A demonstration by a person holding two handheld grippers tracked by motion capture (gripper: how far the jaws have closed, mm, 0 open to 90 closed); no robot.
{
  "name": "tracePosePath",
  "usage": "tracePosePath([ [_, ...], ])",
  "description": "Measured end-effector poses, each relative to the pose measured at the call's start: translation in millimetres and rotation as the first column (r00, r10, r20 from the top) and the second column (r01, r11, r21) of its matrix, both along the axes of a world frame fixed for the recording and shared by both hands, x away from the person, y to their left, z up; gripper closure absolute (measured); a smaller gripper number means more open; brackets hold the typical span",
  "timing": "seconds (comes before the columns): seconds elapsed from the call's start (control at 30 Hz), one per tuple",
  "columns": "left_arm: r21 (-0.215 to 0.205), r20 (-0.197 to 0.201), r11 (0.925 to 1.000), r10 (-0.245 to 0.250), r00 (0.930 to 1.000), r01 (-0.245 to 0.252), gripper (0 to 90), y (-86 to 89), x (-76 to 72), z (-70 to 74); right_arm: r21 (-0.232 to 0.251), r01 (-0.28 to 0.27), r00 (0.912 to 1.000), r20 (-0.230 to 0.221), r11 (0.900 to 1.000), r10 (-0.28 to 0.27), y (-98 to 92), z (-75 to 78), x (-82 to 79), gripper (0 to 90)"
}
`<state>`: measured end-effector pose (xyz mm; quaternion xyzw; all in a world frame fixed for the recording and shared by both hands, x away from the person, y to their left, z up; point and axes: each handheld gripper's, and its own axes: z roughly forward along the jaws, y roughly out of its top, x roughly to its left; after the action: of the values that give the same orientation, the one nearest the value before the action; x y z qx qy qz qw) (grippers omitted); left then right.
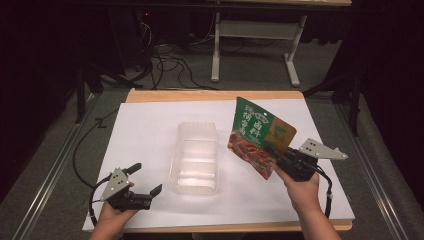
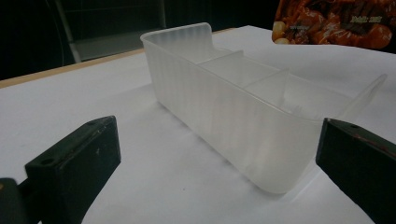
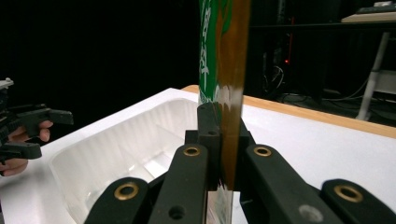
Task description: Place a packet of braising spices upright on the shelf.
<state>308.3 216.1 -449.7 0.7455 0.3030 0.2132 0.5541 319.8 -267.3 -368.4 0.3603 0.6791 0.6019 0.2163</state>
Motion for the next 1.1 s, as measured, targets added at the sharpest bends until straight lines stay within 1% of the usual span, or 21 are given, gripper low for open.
tracePosePath([
  [0.2,0.001,0.003,1.0000,-0.001,1.0000,0.001,0.5,0.6,0.2,0.1,0.000,-0.038,0.9993,-0.002,0.999,0.038,16.4,2.4,11.9,90.0],
  [0.5,-0.001,0.000,1.0000,-0.007,1.0000,0.007,0.4,0.5,-0.5,-0.1,0.006,-0.071,0.9974,-0.012,0.997,0.071,41.5,1.2,29.4,90.0],
  [0.57,-0.001,-0.001,1.0000,-0.007,1.0000,0.007,0.4,1.5,-1.4,-0.4,0.011,-0.083,0.9964,-0.011,0.996,0.084,50.3,1.5,34.6,90.0],
  [0.63,-0.001,0.002,1.0000,-0.005,1.0000,0.005,0.4,2.4,-1.9,-0.2,0.015,-0.087,0.9961,-0.014,0.996,0.088,52.3,1.6,35.5,90.0],
  [0.73,-0.006,0.003,1.0000,0.000,1.0000,0.000,0.4,5.2,-4.5,0.1,0.015,-0.101,0.9948,-0.012,0.995,0.101,60.6,2.0,40.0,90.0],
  [0.8,0.003,0.003,1.0000,0.002,1.0000,-0.002,0.4,7.6,-6.7,0.3,0.010,-0.110,0.9938,-0.011,0.994,0.110,66.7,2.2,42.9,90.0],
  [0.87,-0.001,0.002,1.0000,0.006,1.0000,-0.006,0.4,10.3,-9.1,0.3,0.005,-0.122,0.9924,-0.010,0.992,0.123,73.9,2.8,46.2,90.0],
  [1.03,-0.008,0.005,0.9995,0.030,0.9995,-0.030,0.4,18.4,-16.2,0.6,-0.004,-0.152,0.9884,-0.008,0.988,0.152,87.7,3.6,53.9,90.0],
  [1.1,-0.005,0.007,0.9992,0.039,0.9992,-0.039,0.5,21.4,-18.9,0.7,-0.010,-0.160,0.9871,-0.011,0.987,0.160,93.0,3.1,57.9,90.0],
])
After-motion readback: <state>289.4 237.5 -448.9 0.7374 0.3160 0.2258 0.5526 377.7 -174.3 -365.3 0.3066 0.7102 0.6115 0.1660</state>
